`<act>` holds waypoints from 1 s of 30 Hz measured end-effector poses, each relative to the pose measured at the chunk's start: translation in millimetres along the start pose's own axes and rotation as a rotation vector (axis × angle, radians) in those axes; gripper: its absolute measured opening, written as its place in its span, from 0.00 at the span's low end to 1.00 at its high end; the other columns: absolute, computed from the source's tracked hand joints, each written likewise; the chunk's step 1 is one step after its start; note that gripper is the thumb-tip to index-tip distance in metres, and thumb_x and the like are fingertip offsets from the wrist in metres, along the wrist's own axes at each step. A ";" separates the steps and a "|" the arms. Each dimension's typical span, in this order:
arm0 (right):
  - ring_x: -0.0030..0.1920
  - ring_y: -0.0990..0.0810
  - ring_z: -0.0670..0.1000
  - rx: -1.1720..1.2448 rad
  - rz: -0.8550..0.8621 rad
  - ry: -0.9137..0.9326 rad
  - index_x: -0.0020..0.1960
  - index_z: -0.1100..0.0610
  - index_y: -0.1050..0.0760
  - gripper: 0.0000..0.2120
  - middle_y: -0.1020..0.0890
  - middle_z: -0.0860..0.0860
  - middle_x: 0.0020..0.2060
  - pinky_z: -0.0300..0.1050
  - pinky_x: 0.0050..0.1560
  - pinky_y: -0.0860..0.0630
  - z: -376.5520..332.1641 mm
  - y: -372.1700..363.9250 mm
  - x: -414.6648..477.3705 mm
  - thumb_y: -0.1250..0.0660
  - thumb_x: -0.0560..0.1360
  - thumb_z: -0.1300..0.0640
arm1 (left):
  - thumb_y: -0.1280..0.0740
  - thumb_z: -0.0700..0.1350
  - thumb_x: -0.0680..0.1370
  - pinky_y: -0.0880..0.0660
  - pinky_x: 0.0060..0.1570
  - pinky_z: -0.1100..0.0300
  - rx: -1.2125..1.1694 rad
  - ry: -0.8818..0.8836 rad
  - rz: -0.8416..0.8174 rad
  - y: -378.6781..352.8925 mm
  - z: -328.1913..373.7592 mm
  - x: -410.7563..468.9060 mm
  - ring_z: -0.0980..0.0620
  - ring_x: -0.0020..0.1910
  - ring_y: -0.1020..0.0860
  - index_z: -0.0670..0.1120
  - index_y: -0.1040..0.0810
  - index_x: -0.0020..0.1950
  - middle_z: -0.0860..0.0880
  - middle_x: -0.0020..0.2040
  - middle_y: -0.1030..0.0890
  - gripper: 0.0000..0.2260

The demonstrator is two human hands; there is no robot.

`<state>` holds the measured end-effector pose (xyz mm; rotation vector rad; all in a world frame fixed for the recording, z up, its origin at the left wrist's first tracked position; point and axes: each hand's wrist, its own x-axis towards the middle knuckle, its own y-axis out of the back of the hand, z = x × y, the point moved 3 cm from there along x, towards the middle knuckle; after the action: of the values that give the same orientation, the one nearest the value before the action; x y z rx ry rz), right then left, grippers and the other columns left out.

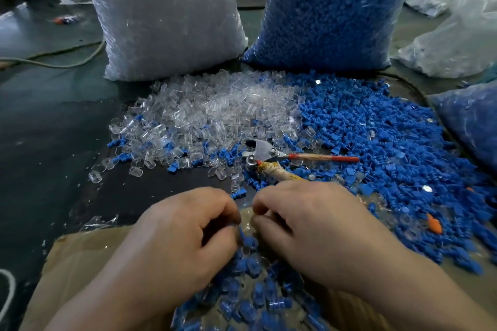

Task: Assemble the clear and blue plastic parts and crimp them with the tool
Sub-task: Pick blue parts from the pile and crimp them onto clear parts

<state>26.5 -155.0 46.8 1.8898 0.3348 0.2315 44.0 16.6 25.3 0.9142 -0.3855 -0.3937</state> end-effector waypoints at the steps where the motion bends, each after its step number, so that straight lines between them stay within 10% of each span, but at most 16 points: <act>1: 0.43 0.26 0.47 -0.015 -0.027 0.019 0.48 0.46 0.31 0.11 0.25 0.43 0.43 0.48 0.43 0.27 0.1 -3.3 0.3 0.46 0.79 0.40 | 0.37 0.58 0.70 0.25 0.34 0.64 0.004 -0.017 -0.031 -1.4 2.4 -0.1 0.62 0.39 0.22 0.60 0.23 0.44 0.63 0.41 0.21 0.07; 7: 0.44 0.25 0.51 0.006 -0.191 0.098 0.41 0.45 0.37 0.08 0.24 0.45 0.42 0.51 0.45 0.26 2.4 -11.2 0.3 0.44 0.77 0.45 | 0.36 0.57 0.73 0.23 0.38 0.60 -0.014 -0.104 -0.147 -3.9 10.4 -0.1 0.62 0.41 0.22 0.59 0.20 0.44 0.61 0.40 0.23 0.06; 12: 0.41 0.26 0.44 0.052 0.005 0.034 0.47 0.46 0.29 0.09 0.25 0.42 0.42 0.48 0.44 0.24 8.1 -9.9 8.2 0.43 0.79 0.42 | 0.33 0.55 0.76 0.30 0.37 0.71 0.077 0.082 0.169 1.7 -8.1 5.9 0.68 0.46 0.24 0.62 0.21 0.51 0.67 0.46 0.23 0.05; 17: 0.57 0.29 0.51 -0.067 0.062 0.139 0.66 0.46 0.33 0.16 0.30 0.44 0.62 0.49 0.49 0.25 0.6 -19.6 22.3 0.39 0.79 0.51 | 0.28 0.44 0.74 0.29 0.66 0.53 0.233 0.110 0.143 -8.8 -17.8 15.8 0.52 0.63 0.25 0.51 0.24 0.71 0.56 0.69 0.25 0.24; 21: 0.55 0.31 0.52 -0.173 0.033 0.159 0.68 0.50 0.33 0.19 0.29 0.47 0.59 0.47 0.47 0.28 -0.6 -26.2 24.5 0.38 0.77 0.56 | 0.25 0.40 0.72 0.27 0.59 0.54 0.298 0.108 0.095 -17.2 -23.0 16.5 0.48 0.58 0.23 0.47 0.20 0.65 0.52 0.62 0.21 0.21; 26: 0.54 0.33 0.51 -0.154 0.034 0.143 0.65 0.51 0.31 0.17 0.28 0.47 0.53 0.44 0.45 0.36 -0.4 -25.1 26.4 0.40 0.77 0.59 | 0.26 0.36 0.73 0.35 0.51 0.79 0.144 0.102 0.125 -15.6 -20.8 16.6 0.66 0.52 0.29 0.52 0.17 0.58 0.60 0.54 0.22 0.17; 30: 0.53 0.32 0.51 -0.098 0.058 0.115 0.64 0.50 0.31 0.15 0.28 0.47 0.53 0.45 0.45 0.32 -0.1 -25.0 25.8 0.40 0.78 0.59 | 0.26 0.39 0.73 0.31 0.47 0.75 0.057 0.144 0.141 -13.4 -18.9 17.2 0.64 0.47 0.25 0.56 0.17 0.53 0.63 0.48 0.22 0.13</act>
<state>47.8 -138.2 23.2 1.7948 0.3404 0.3907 65.7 13.8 6.5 0.9583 -0.3281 -0.1869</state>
